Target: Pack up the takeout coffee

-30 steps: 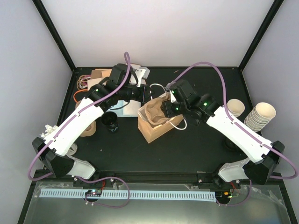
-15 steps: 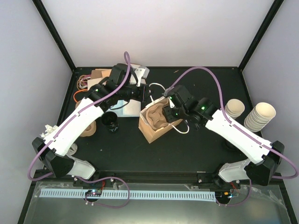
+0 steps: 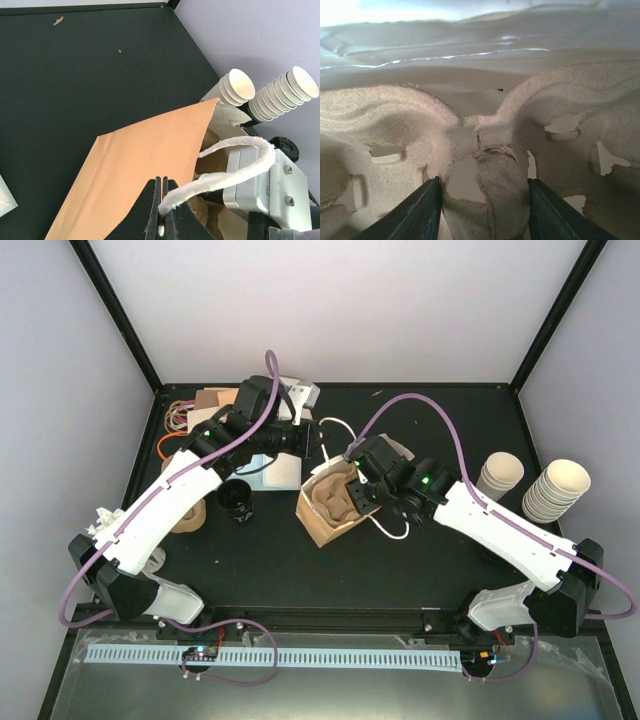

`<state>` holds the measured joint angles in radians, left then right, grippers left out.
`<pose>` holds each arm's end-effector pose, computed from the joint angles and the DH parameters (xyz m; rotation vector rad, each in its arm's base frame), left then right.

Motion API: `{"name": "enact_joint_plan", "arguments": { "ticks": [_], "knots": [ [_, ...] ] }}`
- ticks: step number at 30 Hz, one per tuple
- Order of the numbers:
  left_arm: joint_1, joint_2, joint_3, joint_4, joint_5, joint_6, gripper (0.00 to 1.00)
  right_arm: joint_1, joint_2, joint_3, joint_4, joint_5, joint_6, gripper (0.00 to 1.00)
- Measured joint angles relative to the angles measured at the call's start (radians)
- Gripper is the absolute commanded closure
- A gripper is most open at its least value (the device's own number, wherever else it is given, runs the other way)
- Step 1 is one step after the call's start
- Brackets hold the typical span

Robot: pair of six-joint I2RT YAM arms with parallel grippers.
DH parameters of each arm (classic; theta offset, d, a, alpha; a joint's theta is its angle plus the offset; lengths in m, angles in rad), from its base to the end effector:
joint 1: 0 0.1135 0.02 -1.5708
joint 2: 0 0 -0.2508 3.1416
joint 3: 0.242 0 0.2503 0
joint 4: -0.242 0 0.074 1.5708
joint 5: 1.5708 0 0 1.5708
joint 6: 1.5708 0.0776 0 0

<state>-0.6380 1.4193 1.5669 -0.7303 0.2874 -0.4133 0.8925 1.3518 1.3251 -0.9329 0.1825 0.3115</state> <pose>0.2581 -0.2188 0.3748 0.4294 2.2309 -0.8956 0.1969 0.2219 0.2887 -0.6536 2.4409 0.2607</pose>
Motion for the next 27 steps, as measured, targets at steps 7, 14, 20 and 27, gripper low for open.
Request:
{"name": "enact_joint_plan", "arguments": {
  "ticks": [7,14,20,27],
  "knots": [
    [0.0,0.001,0.012,0.0,-0.005,-0.007,0.98,0.001,0.002,0.0,-0.015,0.004,-0.027,0.52],
    [-0.008,0.013,0.021,0.005,0.006,-0.009,0.98,0.008,0.085,0.066,-0.086,-0.002,-0.06,0.53],
    [-0.011,0.017,0.021,0.006,-0.006,-0.011,0.98,0.01,0.096,0.079,-0.103,-0.002,-0.072,0.55],
    [-0.009,0.017,0.021,0.005,-0.051,-0.017,0.98,0.015,0.096,0.068,-0.104,-0.002,-0.074,0.56]
  ]
}}
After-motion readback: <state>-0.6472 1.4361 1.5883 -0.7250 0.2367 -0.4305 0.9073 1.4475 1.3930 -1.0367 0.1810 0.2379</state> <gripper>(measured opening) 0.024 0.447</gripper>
